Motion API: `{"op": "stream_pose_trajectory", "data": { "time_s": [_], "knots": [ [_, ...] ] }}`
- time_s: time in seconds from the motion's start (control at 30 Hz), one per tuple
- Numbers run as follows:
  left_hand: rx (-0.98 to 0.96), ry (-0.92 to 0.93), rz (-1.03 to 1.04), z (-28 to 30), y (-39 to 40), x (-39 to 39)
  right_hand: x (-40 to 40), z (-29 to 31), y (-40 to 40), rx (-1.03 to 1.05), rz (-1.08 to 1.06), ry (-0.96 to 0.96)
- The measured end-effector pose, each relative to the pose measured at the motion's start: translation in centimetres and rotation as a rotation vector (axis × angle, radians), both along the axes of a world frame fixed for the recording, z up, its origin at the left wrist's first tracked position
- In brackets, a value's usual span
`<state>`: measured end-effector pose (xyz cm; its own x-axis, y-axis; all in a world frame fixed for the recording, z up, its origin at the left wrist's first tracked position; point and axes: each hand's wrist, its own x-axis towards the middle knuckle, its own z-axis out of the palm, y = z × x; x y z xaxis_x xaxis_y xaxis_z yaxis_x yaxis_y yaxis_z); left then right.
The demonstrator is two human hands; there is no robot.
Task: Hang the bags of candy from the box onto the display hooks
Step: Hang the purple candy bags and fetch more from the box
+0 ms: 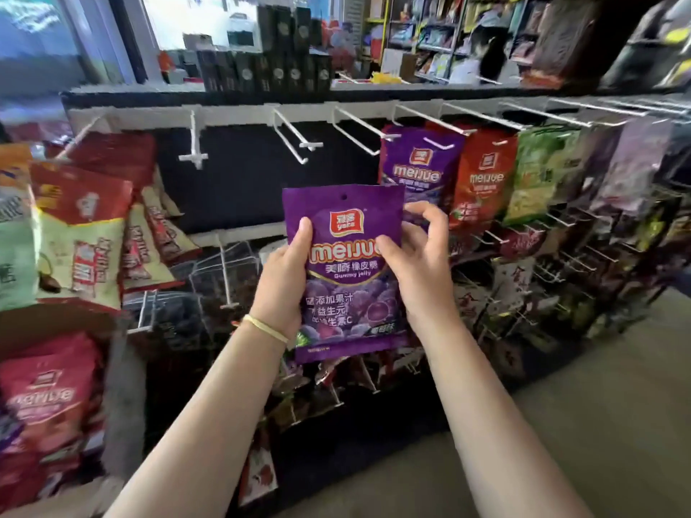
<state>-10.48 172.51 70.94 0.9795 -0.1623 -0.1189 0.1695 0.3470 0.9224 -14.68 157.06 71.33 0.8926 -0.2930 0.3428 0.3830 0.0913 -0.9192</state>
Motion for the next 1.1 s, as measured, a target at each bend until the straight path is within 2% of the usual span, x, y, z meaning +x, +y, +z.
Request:
{"op": "stream_pose_trajectory", "data": {
  "time_s": [0.13,0.23,0.5,0.83,1.1],
  "knots": [
    [-0.021,0.036,-0.014,-0.6,-6.8,1.4,0.6,0.1,-6.9,-0.145,0.017,0.07],
    [-0.028,0.013,-0.016,-0.2,-10.5,2.7,1.7,0.4,-10.6,-0.126,0.073,0.127],
    [-0.024,-0.088,-0.018,1.7,-17.8,9.0,7.7,1.1,-17.1,-0.091,0.05,0.055],
    [-0.063,-0.158,-0.008,1.4,-22.1,15.4,13.7,1.5,-20.6,-0.147,-0.056,0.023],
    [-0.003,-0.167,0.122,0.6,-23.1,17.2,17.3,0.3,-22.4,-0.16,0.058,0.031]
  ]
}}
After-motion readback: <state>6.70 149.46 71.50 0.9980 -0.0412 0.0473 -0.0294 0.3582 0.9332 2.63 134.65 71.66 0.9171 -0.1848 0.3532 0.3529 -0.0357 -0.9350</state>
